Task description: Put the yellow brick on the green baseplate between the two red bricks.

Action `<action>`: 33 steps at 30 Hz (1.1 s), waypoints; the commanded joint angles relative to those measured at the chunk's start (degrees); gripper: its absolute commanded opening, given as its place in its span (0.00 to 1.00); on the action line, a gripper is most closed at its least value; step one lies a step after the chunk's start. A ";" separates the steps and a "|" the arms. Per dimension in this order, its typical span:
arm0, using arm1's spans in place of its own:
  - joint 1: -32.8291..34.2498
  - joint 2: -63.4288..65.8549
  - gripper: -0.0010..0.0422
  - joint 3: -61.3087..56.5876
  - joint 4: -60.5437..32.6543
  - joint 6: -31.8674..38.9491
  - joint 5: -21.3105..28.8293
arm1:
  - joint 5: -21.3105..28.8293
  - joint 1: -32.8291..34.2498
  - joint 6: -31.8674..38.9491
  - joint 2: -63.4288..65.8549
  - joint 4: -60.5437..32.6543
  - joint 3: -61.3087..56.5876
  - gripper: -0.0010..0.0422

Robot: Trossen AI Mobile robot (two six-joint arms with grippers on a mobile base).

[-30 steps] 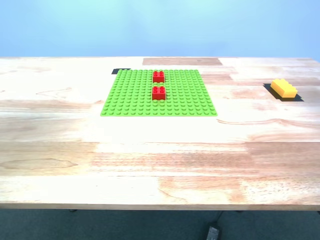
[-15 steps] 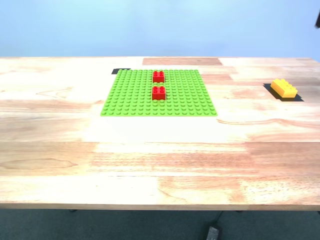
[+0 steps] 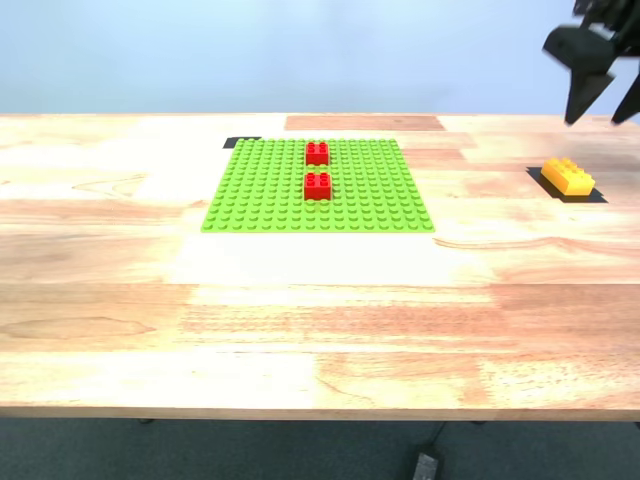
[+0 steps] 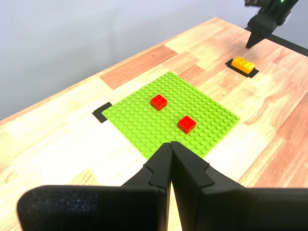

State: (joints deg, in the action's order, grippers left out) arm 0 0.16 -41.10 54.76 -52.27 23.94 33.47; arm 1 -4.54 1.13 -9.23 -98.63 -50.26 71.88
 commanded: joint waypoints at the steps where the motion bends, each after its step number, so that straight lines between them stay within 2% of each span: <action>1: 0.00 0.02 0.02 -0.02 -0.02 0.00 0.00 | 0.15 -0.72 0.83 -2.43 0.35 -0.15 0.70; 17: 0.00 0.02 0.02 -0.02 -0.09 0.04 0.04 | 0.22 -1.49 1.88 -8.85 5.53 -2.51 0.69; 21: 0.00 0.02 0.02 -0.02 -0.04 0.04 0.04 | 0.39 -1.44 1.92 -8.66 7.82 -2.73 0.61; 29: 0.00 0.02 0.02 -0.02 -0.07 0.04 0.04 | -0.33 -1.46 1.75 -10.36 8.11 -2.89 0.34; 33: 0.00 0.02 0.02 -0.02 -0.07 0.04 0.04 | -1.36 -1.57 1.46 -11.56 8.09 -3.06 0.26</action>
State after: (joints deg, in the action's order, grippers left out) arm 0 0.16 -41.08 54.76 -52.36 23.99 33.50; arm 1 -5.26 -0.36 -7.57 -109.49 -41.93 69.04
